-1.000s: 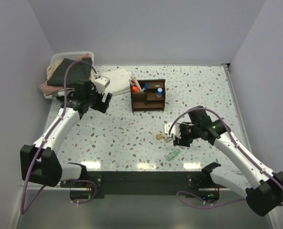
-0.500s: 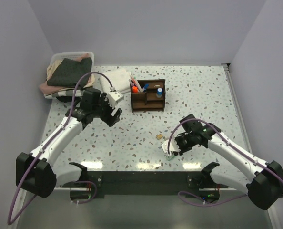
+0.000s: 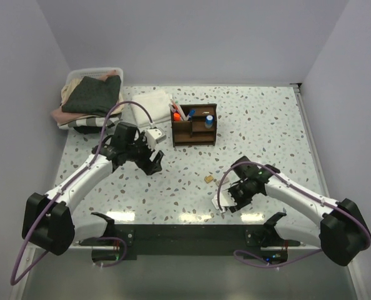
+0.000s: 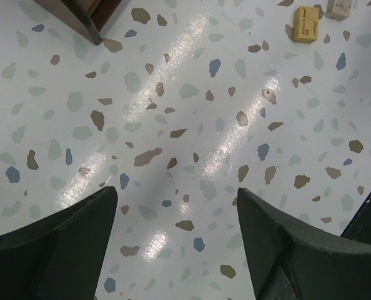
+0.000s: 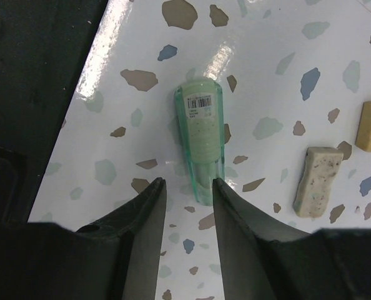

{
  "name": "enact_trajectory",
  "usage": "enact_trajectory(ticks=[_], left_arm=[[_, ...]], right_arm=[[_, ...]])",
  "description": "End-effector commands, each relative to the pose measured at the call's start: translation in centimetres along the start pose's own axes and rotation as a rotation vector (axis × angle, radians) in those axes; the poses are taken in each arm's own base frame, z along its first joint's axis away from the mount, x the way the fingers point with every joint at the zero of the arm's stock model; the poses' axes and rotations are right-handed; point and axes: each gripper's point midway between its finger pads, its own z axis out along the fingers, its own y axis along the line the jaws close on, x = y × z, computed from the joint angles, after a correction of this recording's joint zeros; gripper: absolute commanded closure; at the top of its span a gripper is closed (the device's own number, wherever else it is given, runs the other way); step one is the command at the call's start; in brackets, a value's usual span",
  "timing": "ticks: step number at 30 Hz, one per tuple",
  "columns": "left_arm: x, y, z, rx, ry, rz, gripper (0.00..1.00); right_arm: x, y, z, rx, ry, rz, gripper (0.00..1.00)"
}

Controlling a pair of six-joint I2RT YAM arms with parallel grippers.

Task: Sort the stationery into containers
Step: Pick up the stationery from the center of the board.

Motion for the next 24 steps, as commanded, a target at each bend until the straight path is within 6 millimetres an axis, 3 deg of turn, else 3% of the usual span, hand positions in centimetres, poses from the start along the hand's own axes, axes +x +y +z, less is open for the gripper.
enact_trajectory(ticks=[1,7,13,16,19,23,24], left_arm=[[-2.8,0.1,-0.2,0.008,-0.071,0.029,0.18],[-2.5,0.4,-0.2,0.001,-0.052,0.042,0.17],[-2.1,0.2,-0.1,0.008,-0.044,0.031,0.16],[-2.2,0.4,0.0,0.001,-0.042,0.039,0.16],[-2.5,0.7,0.0,-0.009,-0.046,0.046,0.16],[-2.9,0.8,0.1,-0.008,-0.058,0.049,0.16],[-3.1,0.8,0.2,-0.007,-0.059,0.050,0.16]], right_arm=[[0.3,-0.9,0.7,0.011,0.012,-0.046,0.59],[1.3,-0.8,2.0,-0.030,0.047,-0.012,0.58],[1.8,-1.1,2.6,-0.054,0.065,0.038,0.65],[1.5,-1.2,2.4,-0.051,0.064,0.076,0.75],[1.1,-1.0,1.9,-0.043,0.058,0.133,0.99],[-1.7,-3.2,-0.3,0.028,-0.021,0.368,1.00],[-3.6,-4.7,-1.5,0.066,-0.086,0.489,1.00]])
